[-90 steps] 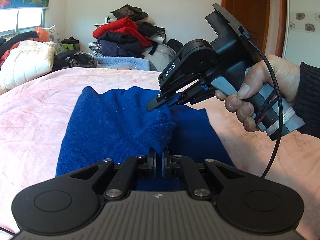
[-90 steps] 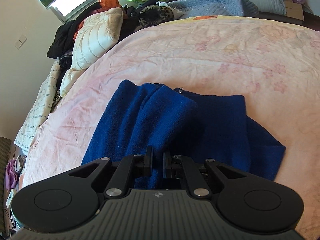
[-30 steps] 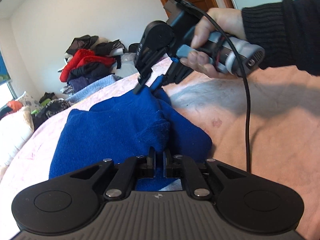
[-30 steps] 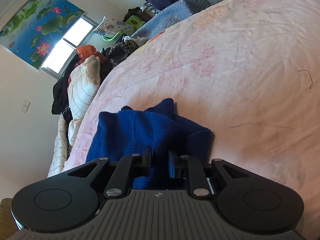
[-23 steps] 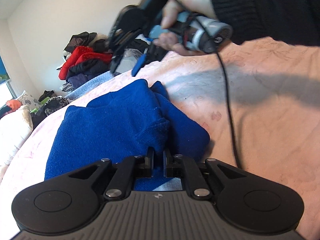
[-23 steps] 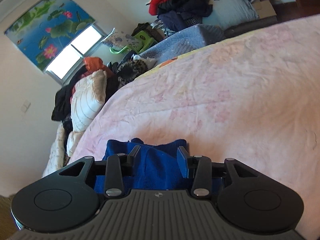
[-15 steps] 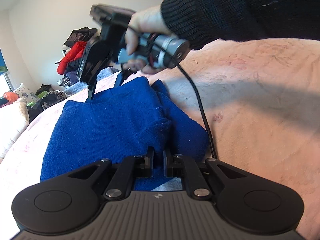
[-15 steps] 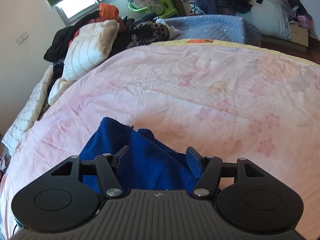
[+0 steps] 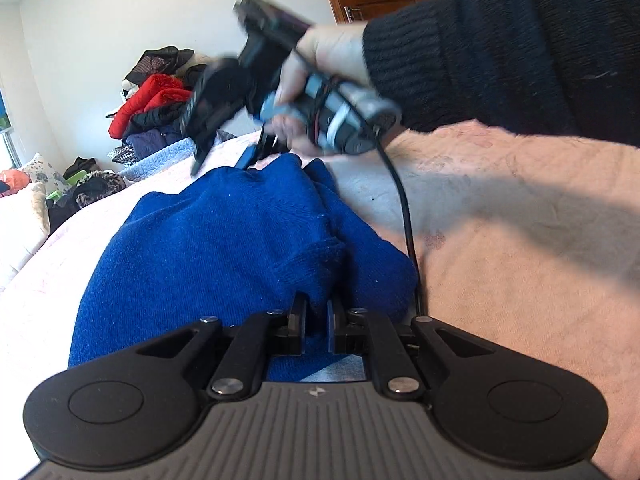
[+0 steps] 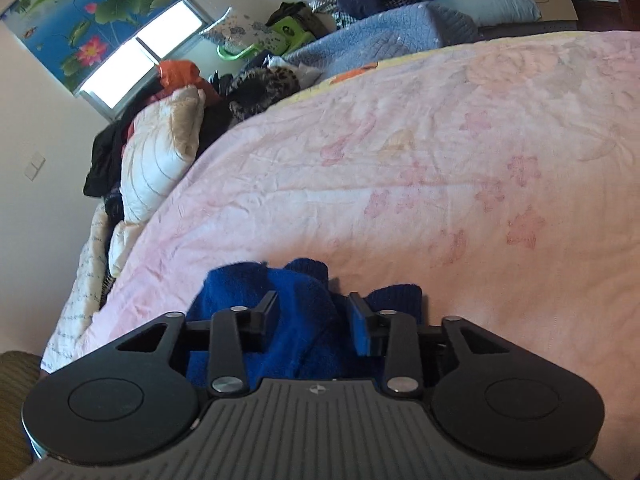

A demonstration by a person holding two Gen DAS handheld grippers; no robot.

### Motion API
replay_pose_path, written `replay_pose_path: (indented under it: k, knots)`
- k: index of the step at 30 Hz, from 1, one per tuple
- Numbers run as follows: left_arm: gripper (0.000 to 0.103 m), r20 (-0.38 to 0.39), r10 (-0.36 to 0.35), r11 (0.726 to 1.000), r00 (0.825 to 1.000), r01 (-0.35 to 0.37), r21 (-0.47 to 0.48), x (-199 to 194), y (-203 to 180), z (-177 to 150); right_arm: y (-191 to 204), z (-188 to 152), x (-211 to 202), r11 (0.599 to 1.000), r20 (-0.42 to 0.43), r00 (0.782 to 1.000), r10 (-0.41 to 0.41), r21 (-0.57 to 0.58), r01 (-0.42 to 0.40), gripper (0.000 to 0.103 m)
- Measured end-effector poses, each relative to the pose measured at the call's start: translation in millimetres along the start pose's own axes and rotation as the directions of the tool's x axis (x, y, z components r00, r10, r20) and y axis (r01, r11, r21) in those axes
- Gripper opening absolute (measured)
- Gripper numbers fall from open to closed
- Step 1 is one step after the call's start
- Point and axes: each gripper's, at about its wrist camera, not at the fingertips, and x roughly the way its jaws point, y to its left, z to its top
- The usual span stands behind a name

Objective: Fold small clothes

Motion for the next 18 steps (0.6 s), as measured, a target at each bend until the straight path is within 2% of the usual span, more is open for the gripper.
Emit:
replay_pose_path:
  k: [2, 3, 6, 9, 11, 12, 13, 15, 18]
  knots:
    - [0.009, 0.000, -0.001, 1.000, 1.000, 0.001, -0.001, -0.1, 0.0, -0.3, 7.6, 0.4, -15.7, 0.999, 0.023, 1.000, 0.014, -0.035, -0.013, 0.051]
    - [0.009, 0.001, -0.003, 1.000, 1.000, 0.003, -0.003, -0.1, 0.5, -0.5, 11.9, -0.2, -22.8, 0.997, 0.027, 1.000, -0.003, -0.074, 0.005, 0.052]
    - [0.009, 0.002, -0.002, 1.000, 1.000, 0.002, -0.004, 0.0, 0.7, -0.9, 13.2, -5.8, -38.7, 0.983, 0.024, 0.993, -0.114, -0.141, 0.116, 0.052]
    - [0.009, 0.014, -0.001, 1.000, 1.000, 0.001, -0.005, -2.0, 1.1, -0.9, -2.2, -20.8, -43.4, 0.976, -0.010, 0.984, -0.179, -0.125, 0.176, 0.052]
    - [0.010, 0.042, 0.004, 1.000, 0.999, -0.003, -0.008, -6.5, 1.1, -1.6, -11.8, -33.1, -41.0, 0.979, -0.043, 0.982, -0.182, -0.100, 0.177, 0.045]
    - [0.010, 0.057, 0.004, 1.000, 0.998, -0.004, -0.007, -8.9, 0.8, -1.1, -16.3, -38.4, -42.9, 0.985, -0.040, 0.987, -0.156, -0.078, 0.152, 0.024]
    - [0.010, 0.069, -0.002, 1.000, 0.998, 0.003, -0.006, -11.0, 0.0, -0.5, -19.3, -42.4, -45.3, 0.991, -0.043, 0.991, -0.124, -0.055, 0.121, 0.015]
    - [0.011, 0.045, -0.041, 0.999, 0.998, 0.041, 0.002, -8.9, -2.4, 1.6, -20.2, -45.9, -53.3, 0.994, -0.020, 0.995, -0.101, -0.048, 0.100, 0.014]
    - [0.010, 0.015, -0.049, 0.998, 0.999, 0.048, 0.041, -2.7, -9.8, 1.7, -28.5, -44.4, -61.7, 0.995, 0.005, 0.995, -0.098, -0.020, 0.098, 0.013]
